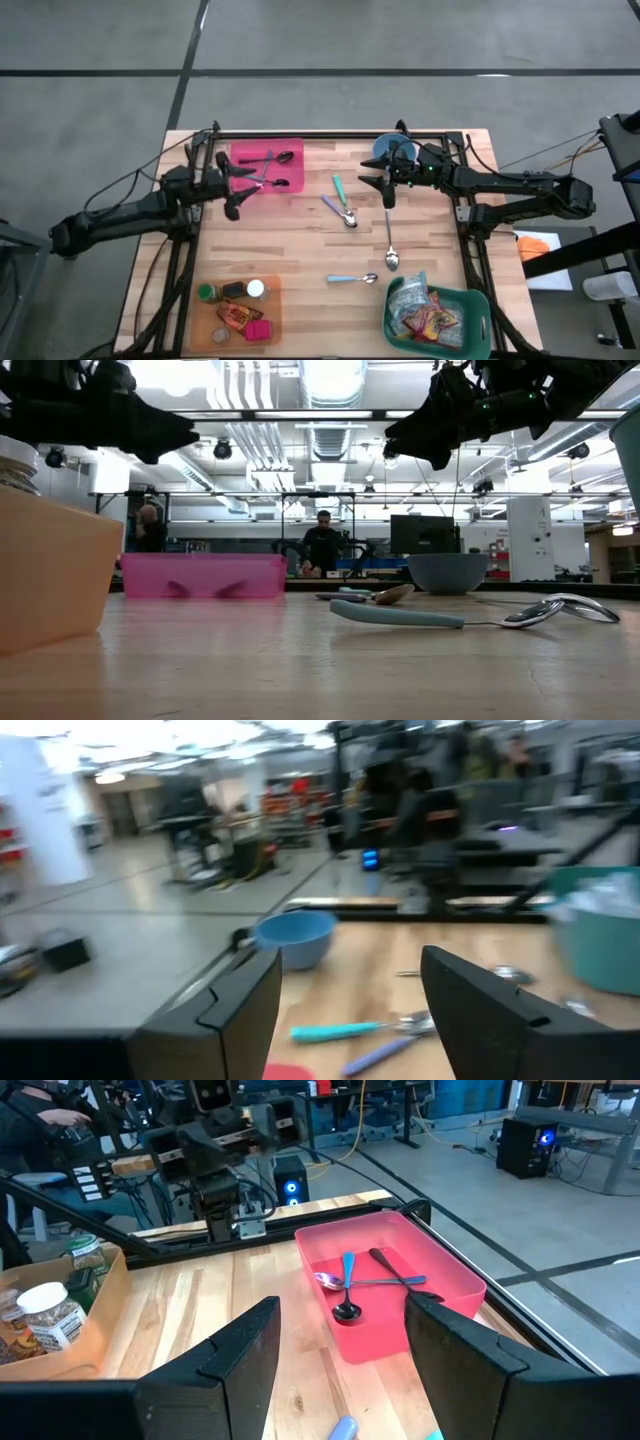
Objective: Pick & Place Food Item
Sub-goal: Put the green spoon into the pink bin
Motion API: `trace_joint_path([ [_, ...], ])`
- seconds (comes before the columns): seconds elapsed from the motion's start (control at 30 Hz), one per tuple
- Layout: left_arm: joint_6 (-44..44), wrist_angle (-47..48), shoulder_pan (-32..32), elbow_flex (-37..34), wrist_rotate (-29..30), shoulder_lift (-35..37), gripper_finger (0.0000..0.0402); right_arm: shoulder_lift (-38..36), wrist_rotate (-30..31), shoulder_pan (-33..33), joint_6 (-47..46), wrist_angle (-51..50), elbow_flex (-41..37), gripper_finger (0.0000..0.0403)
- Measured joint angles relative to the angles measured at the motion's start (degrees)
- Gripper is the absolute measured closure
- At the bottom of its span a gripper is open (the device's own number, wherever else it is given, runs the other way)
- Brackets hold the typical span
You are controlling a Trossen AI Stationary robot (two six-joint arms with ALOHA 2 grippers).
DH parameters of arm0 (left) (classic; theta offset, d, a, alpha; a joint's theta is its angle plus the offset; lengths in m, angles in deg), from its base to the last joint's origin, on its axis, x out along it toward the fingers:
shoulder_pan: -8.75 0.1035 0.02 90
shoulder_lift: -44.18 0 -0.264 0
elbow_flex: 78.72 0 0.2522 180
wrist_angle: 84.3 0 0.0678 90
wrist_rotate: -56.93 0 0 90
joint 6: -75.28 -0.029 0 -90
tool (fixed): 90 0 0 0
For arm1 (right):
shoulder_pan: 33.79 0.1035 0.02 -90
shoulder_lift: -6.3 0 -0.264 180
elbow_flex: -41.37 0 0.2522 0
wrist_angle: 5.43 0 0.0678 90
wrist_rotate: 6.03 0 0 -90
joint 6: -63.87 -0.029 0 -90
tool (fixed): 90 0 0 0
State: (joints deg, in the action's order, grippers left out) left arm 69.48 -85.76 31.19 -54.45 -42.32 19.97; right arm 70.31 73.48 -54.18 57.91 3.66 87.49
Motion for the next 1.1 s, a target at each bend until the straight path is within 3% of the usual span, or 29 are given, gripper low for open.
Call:
trace_joint_path([
  [0.13, 1.8, 0.9, 0.0, -1.3, -3.9, 2.8, 0.0158, 0.0, 0.0, 0.0, 0.0, 0.0, 0.0, 0.0192],
  [0.53, 1.7, 1.0, 0.0, -8.0, -0.9, 10.5, 0.0158, 0.0, 0.0, 0.0, 0.0, 0.0, 0.0, 0.0192],
  [1.1, 1.7, 7.5, 0.0, -9.1, 0.3, 10.6, 0.0158, 0.0, 0.0, 0.0, 0.0, 0.0, 0.0, 0.0192],
])
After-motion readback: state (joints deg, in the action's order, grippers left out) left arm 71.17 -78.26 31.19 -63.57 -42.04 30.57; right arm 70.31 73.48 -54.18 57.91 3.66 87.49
